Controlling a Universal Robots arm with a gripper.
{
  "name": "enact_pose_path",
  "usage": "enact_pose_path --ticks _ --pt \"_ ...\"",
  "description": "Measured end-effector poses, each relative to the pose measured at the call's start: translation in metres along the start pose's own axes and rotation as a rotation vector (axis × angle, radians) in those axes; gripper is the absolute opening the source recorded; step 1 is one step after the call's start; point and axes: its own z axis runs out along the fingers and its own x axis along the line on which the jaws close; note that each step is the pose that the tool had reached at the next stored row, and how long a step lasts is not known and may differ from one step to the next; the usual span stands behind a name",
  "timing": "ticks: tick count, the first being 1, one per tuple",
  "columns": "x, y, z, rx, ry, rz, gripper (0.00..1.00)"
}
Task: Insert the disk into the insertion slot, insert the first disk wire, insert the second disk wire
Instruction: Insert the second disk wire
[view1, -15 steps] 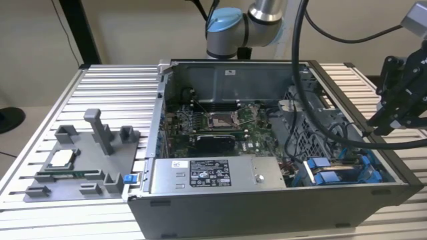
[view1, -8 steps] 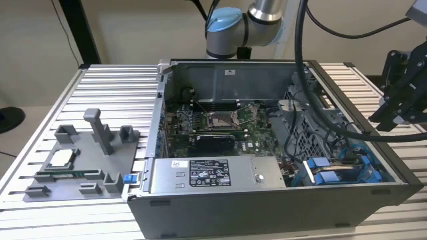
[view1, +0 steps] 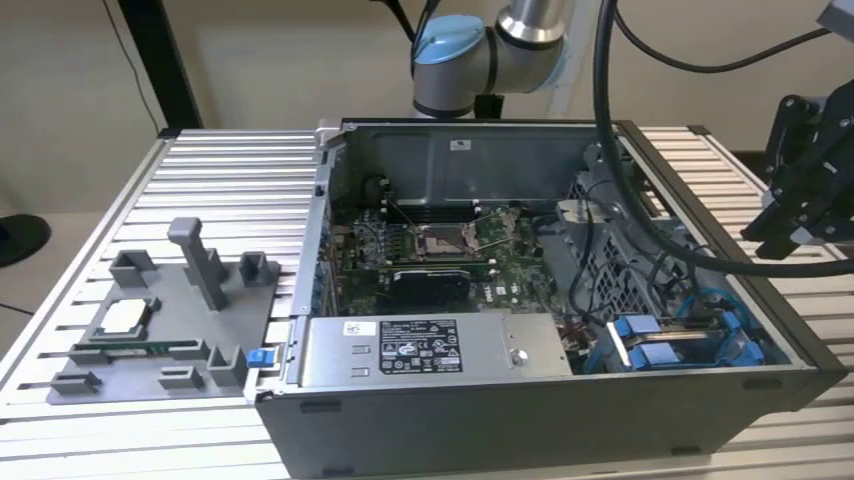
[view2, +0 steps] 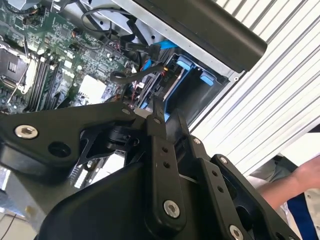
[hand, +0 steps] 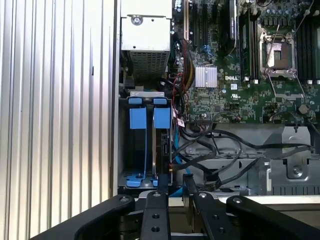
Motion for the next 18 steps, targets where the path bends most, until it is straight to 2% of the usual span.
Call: enact_pose_path --ticks 18 --pt "-0.0014 -0.0066 -0.0008 -0.0001 0.0001 0.000 1.00"
